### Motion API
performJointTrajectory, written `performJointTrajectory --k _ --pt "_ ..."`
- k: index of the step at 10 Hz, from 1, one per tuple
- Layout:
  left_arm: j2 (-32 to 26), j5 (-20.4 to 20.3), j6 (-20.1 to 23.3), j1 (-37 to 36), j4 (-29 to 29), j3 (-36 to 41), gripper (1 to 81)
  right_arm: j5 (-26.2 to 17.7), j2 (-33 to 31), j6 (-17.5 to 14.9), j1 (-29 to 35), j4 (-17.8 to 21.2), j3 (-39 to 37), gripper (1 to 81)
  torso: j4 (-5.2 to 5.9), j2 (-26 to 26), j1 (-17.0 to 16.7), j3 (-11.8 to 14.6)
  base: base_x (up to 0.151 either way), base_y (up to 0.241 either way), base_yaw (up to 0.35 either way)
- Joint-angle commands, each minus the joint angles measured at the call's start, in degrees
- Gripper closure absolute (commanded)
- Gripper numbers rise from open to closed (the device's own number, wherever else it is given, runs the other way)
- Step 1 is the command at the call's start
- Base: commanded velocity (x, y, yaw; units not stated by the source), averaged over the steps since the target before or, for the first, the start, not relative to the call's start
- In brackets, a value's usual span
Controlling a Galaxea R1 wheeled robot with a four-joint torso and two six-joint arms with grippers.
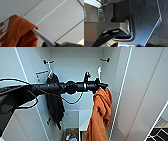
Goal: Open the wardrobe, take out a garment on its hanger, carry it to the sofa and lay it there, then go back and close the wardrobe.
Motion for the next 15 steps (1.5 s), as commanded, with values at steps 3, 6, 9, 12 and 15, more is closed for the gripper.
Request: performJointTrajectory --k 3,6,9,12,15 --pt "-0.37 -7.50 1.05 -9.95 1.89 0.76 81.1 -3.29 0.24 -0.18 1.63 -0.24 0.40 1.0 0.00 0.00 0.00 0.00 0.000 0.000 0.000" --pt "-1.08 -7.59 1.23 -9.51 1.89 1.73 81.1 -3.29 0.15 -0.18 1.63 -0.15 0.40 1.0 0.00 0.05 0.09 -0.05 -0.074 0.000 0.000" --pt "-1.69 -7.77 1.23 -8.89 1.89 2.70 81.1 -3.21 0.15 -0.18 1.54 -0.24 0.40 1.0 0.00 0.05 0.04 -0.02 -0.084 0.000 0.000" --pt "-2.22 -7.77 1.32 -8.63 1.89 3.23 81.1 -3.20 0.15 -0.18 1.54 -0.07 0.40 1.0 0.00 0.07 0.09 -0.05 -0.111 0.000 0.000" --pt "-2.22 -7.77 1.32 -8.28 1.89 3.67 81.1 -3.20 0.15 -0.18 1.53 -0.15 0.40 1.0 0.00 0.05 0.00 -0.02 -0.115 0.000 0.000"
